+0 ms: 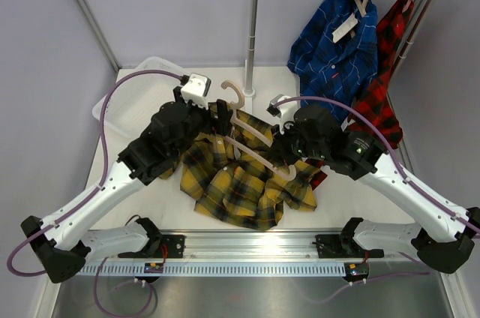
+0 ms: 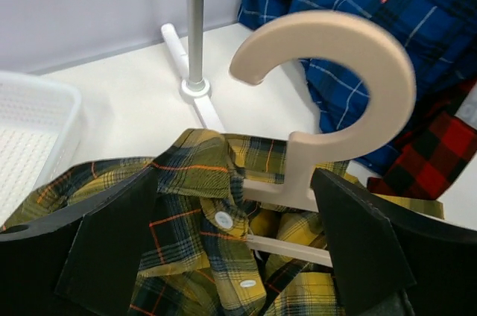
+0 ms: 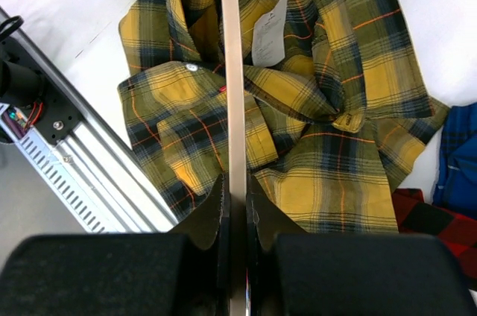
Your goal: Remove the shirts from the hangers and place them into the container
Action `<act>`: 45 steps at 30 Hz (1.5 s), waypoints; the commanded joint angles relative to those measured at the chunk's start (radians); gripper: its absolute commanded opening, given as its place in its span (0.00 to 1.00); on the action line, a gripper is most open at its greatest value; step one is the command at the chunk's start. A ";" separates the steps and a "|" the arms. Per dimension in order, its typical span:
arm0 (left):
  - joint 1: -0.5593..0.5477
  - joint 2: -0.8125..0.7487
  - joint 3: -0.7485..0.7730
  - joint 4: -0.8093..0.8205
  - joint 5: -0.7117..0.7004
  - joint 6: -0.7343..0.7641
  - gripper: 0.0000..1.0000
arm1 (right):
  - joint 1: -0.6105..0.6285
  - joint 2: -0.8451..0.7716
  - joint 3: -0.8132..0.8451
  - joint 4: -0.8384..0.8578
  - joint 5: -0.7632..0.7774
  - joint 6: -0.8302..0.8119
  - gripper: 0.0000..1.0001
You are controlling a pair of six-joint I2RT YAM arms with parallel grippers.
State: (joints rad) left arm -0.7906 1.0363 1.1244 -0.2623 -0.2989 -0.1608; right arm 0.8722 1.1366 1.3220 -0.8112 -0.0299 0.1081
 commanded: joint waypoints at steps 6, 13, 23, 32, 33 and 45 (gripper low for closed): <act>0.001 0.082 0.044 -0.029 -0.045 -0.049 0.80 | -0.018 -0.060 0.048 0.021 0.055 -0.015 0.00; 0.002 0.126 0.052 -0.051 -0.077 -0.051 0.57 | -0.018 -0.089 0.040 0.023 0.056 -0.010 0.00; 0.010 0.127 0.048 -0.054 -0.267 -0.006 0.00 | -0.018 -0.222 -0.009 -0.092 0.084 0.021 0.00; 0.062 0.174 0.067 -0.097 -0.292 -0.031 0.00 | -0.018 -0.448 0.020 -0.302 0.151 0.108 0.00; 0.063 0.182 0.071 -0.100 -0.295 -0.032 0.00 | -0.018 -0.457 0.031 -0.307 0.154 0.108 0.00; 0.047 0.170 0.094 -0.130 -0.107 -0.065 0.00 | -0.018 -0.362 0.140 -0.284 0.390 0.186 0.00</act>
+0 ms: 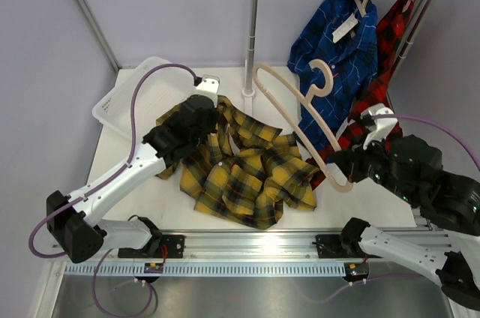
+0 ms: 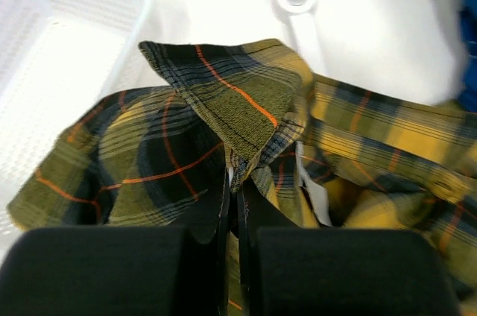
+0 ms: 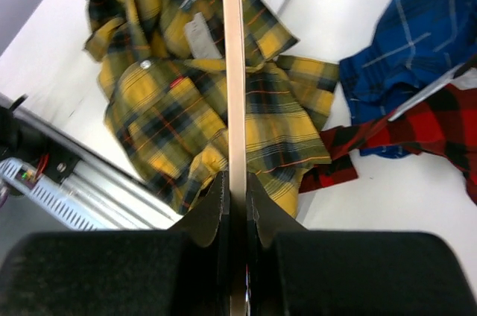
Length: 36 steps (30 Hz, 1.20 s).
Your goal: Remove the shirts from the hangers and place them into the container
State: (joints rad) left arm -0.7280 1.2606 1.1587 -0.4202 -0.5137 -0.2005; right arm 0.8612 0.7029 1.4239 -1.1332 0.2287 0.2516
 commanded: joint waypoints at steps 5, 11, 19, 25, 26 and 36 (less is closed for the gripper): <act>-0.051 -0.156 0.010 0.018 0.285 0.032 0.00 | -0.007 0.254 0.135 0.032 0.297 0.074 0.00; -0.053 -0.254 -0.108 -0.022 0.420 0.082 0.02 | -0.083 0.388 0.256 0.107 0.305 0.000 0.00; -0.053 -0.302 -0.183 -0.020 0.396 0.098 0.12 | -0.272 0.618 0.464 0.219 0.141 -0.090 0.00; -0.051 -0.293 -0.183 -0.029 0.354 0.092 0.13 | -0.335 0.858 0.702 0.246 0.072 -0.133 0.00; -0.051 -0.291 -0.183 -0.029 0.356 0.090 0.13 | -0.343 0.886 0.731 0.245 0.063 -0.138 0.00; -0.051 -0.302 -0.185 -0.034 0.313 0.099 0.13 | -0.392 1.119 0.945 0.236 0.040 -0.156 0.00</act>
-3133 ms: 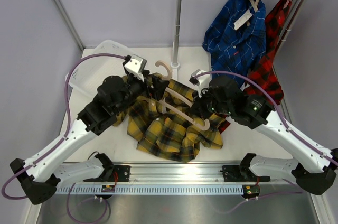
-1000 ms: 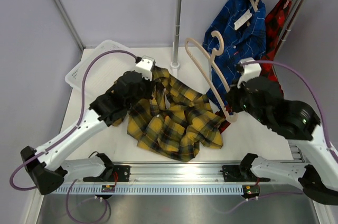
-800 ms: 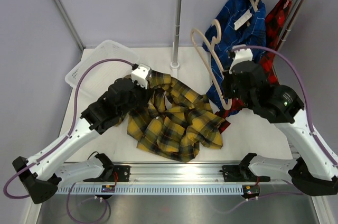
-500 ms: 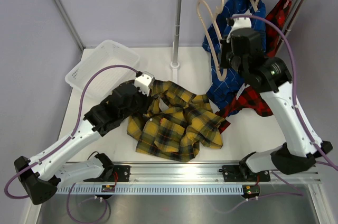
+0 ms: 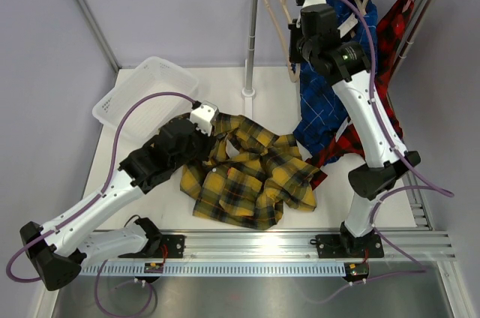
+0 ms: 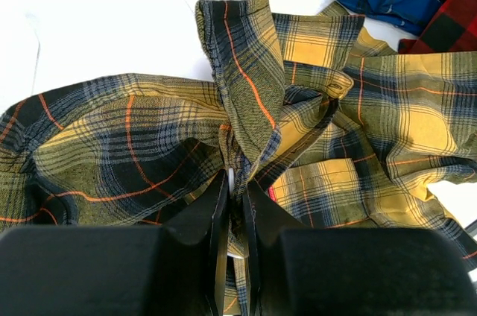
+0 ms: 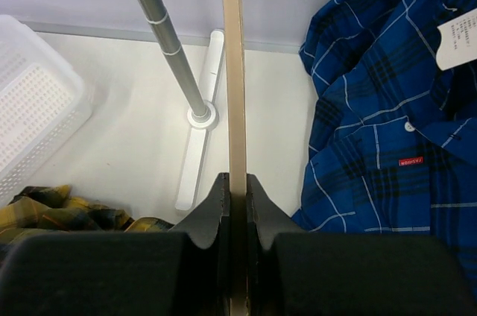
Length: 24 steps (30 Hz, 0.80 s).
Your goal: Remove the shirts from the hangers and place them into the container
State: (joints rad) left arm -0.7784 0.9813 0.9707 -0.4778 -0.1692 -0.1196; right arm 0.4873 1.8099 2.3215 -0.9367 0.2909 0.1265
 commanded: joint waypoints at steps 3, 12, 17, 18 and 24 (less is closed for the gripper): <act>-0.001 -0.029 0.003 0.024 -0.029 0.020 0.13 | -0.033 0.038 0.036 0.039 -0.029 -0.034 0.00; -0.001 -0.030 0.008 0.025 0.052 0.002 0.17 | -0.039 -0.020 -0.114 0.055 -0.073 -0.013 0.10; -0.001 0.003 0.023 0.025 0.108 -0.029 0.22 | -0.039 -0.161 -0.246 0.101 -0.131 -0.021 0.59; -0.001 0.016 0.025 0.024 0.106 -0.040 0.22 | -0.039 -0.181 -0.260 0.104 -0.137 -0.025 0.64; -0.019 0.089 0.078 -0.005 0.151 -0.132 0.41 | -0.039 -0.429 -0.410 0.079 -0.160 -0.042 0.89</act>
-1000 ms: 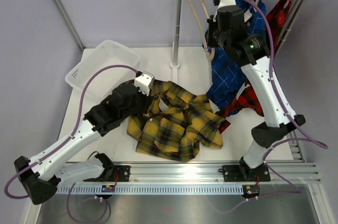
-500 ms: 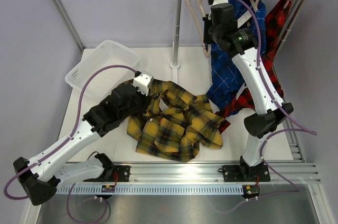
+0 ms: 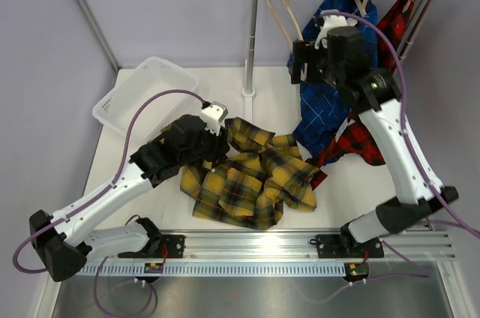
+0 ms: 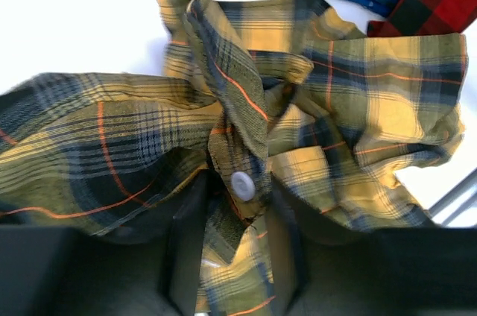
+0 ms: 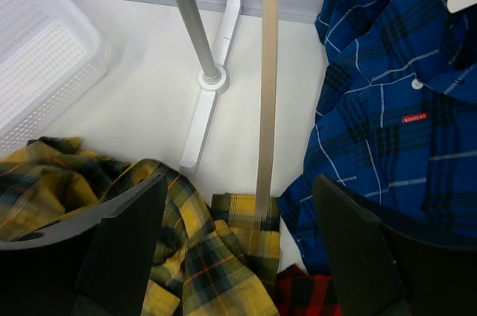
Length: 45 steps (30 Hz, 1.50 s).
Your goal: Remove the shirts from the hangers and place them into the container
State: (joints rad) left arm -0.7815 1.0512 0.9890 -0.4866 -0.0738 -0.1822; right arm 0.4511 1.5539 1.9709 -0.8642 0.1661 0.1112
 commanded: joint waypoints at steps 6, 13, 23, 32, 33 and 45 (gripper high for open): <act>-0.050 0.062 0.028 0.006 -0.042 -0.186 0.63 | -0.003 -0.469 -0.382 0.079 -0.068 0.022 0.96; -0.114 0.231 -0.019 0.035 -0.184 -0.237 0.75 | -0.003 -0.765 -0.647 0.123 -0.161 0.084 0.98; -0.114 0.417 -0.122 0.071 -0.463 -0.388 0.99 | -0.003 -0.885 -0.843 0.126 -0.250 0.094 0.97; -0.099 0.608 -0.168 0.193 -0.319 -0.421 0.99 | -0.003 -0.911 -0.879 0.139 -0.273 0.084 0.98; -0.099 0.619 -0.171 0.201 -0.314 -0.425 0.97 | -0.003 -0.914 -0.880 0.139 -0.283 0.082 0.98; -0.094 0.704 -0.162 0.243 -0.201 -0.393 0.07 | -0.003 -0.936 -0.897 0.145 -0.289 0.071 0.98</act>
State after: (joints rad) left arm -0.8814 1.6825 0.8696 -0.1902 -0.3561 -0.5755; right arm 0.4507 0.6342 1.0798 -0.7479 -0.0994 0.2024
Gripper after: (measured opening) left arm 0.128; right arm 0.976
